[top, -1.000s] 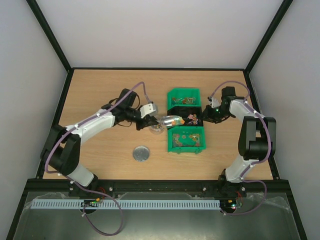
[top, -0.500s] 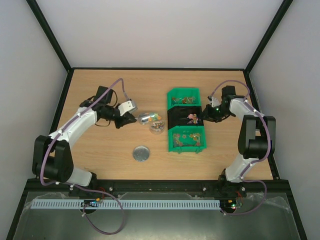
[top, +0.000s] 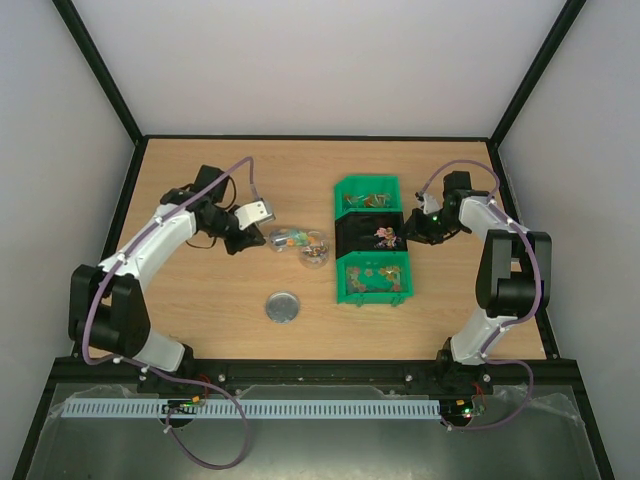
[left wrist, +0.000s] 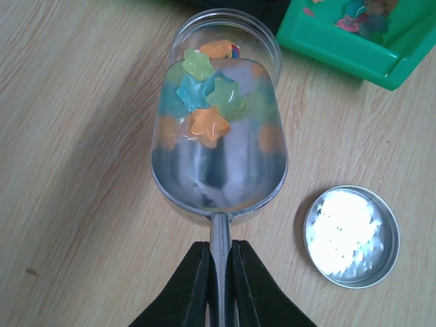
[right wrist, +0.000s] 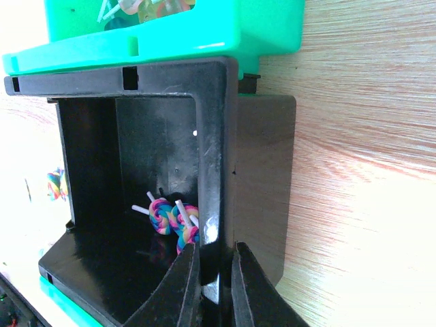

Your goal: Pack the candies

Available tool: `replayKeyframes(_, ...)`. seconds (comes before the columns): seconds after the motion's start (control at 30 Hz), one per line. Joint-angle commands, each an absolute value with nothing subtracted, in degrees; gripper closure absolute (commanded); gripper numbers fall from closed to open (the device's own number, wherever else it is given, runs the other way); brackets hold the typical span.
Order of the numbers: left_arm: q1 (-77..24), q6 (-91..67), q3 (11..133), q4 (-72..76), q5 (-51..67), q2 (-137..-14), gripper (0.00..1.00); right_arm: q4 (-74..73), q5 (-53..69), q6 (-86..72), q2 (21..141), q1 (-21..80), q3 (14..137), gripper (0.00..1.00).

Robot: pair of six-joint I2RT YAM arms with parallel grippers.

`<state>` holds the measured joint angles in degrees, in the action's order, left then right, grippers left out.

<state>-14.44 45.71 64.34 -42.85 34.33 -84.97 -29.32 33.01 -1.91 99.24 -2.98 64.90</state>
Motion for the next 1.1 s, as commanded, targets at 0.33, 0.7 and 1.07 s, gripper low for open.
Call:
replayKeyframes(0.33,-20.32,48.28,70.87,-49.58,24.15,-87.62,0.98,-29.13,32.36,-2.06,100.35,-3.34,65.63,0.99)
replayKeyframes(0.7,-22.97,47.15,77.35,-54.76,19.15,-89.58,0.98,-28.05,33.19,-3.3,100.89,-3.4,65.54,0.99)
replayKeyframes(1.07,-23.54,48.87,82.66,-57.67,21.13,-89.0,0.98,-26.78,34.14,-4.73,101.03,-3.39,65.28,0.99)
